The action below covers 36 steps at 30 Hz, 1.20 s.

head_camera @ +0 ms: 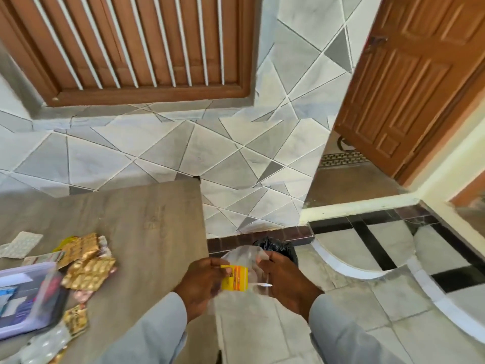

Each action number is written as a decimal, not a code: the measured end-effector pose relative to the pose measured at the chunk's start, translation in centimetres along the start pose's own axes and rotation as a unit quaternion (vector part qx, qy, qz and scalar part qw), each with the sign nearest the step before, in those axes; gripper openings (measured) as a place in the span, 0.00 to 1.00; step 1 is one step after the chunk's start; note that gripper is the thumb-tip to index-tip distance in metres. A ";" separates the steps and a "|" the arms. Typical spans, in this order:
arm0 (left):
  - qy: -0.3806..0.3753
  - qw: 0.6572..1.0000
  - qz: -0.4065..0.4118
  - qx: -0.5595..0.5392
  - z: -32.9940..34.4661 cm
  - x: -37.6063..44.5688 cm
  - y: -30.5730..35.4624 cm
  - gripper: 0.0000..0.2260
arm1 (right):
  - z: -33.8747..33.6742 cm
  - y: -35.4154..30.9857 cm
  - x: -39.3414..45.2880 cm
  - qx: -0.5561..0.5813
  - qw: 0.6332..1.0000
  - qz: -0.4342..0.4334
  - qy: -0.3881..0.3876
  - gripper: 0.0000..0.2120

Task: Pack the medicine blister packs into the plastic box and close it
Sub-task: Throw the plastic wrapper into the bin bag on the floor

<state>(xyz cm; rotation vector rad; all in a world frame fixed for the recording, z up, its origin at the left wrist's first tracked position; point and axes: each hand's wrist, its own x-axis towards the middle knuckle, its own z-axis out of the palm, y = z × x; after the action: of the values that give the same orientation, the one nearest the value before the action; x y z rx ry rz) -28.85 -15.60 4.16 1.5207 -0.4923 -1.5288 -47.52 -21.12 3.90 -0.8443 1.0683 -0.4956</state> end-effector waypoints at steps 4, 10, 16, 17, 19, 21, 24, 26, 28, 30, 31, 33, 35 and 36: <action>0.070 0.997 0.034 -0.008 3.9 2.4 0.0 0.17 | -3.6 -1.0 1.4 -0.057 0.998 0.007 0.035 0.20; 0.138 0.990 0.024 0.007 8.4 9.6 -1.1 0.19 | -6.6 -1.5 7.5 -0.122 0.990 0.024 0.073 0.12; 0.127 0.991 -0.052 -0.001 12.9 20.7 -3.7 0.07 | -13.3 -2.6 16.3 -0.159 0.975 0.079 0.134 0.07; 0.123 0.990 -0.072 0.005 13.6 22.8 -4.3 0.09 | -14.8 -2.4 18.3 -0.164 0.972 0.095 0.139 0.08; 0.130 0.986 -0.100 0.033 14.6 26.4 -4.7 0.13 | -16.9 -2.3 21.8 -0.177 0.964 0.132 0.149 0.09; 0.141 0.981 -0.125 0.049 15.0 29.6 -4.8 0.09 | -18.4 -2.1 25.0 -0.190 0.959 0.154 0.142 0.06; 0.167 0.970 -0.154 0.087 15.3 35.6 -6.8 0.05 | -21.1 0.2 31.1 -0.238 0.944 0.172 0.151 0.07; 0.179 0.962 -0.170 0.115 15.5 38.7 -8.0 0.06 | -23.0 3.4 35.1 -0.281 0.931 0.183 0.143 0.09; 0.188 0.951 -0.188 0.156 15.8 42.6 -10.1 0.06 | -25.9 8.3 39.9 -0.329 0.913 0.195 0.142 0.12; 0.208 0.941 -0.205 0.172 15.9 46.6 -13.5 0.06 | -27.0 10.2 43.2 -0.362 0.901 0.204 0.128 0.13; 0.219 0.937 -0.212 0.170 15.9 48.4 -15.0 0.06 | -27.4 10.8 44.6 -0.360 0.901 0.210 0.121 0.13; 0.248 0.927 -0.227 0.167 16.0 51.7 -18.3 0.07 | -28.5 12.6 47.9 -0.347 0.906 0.215 0.109 0.14; 0.271 0.918 -0.244 0.156 16.2 54.7 -21.5 0.07 | -30.3 15.5 51.1 -0.339 0.907 0.236 0.077 0.15; 0.281 0.916 -0.245 0.146 16.3 55.8 -22.6 0.07 | -30.7 16.3 52.3 -0.333 0.909 0.242 0.071 0.15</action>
<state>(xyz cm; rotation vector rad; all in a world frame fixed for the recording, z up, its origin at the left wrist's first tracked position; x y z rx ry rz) -42.31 -53.41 -43.60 2.3478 0.0116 -1.3076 -53.98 -59.79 -45.15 -1.0918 1.5617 0.2589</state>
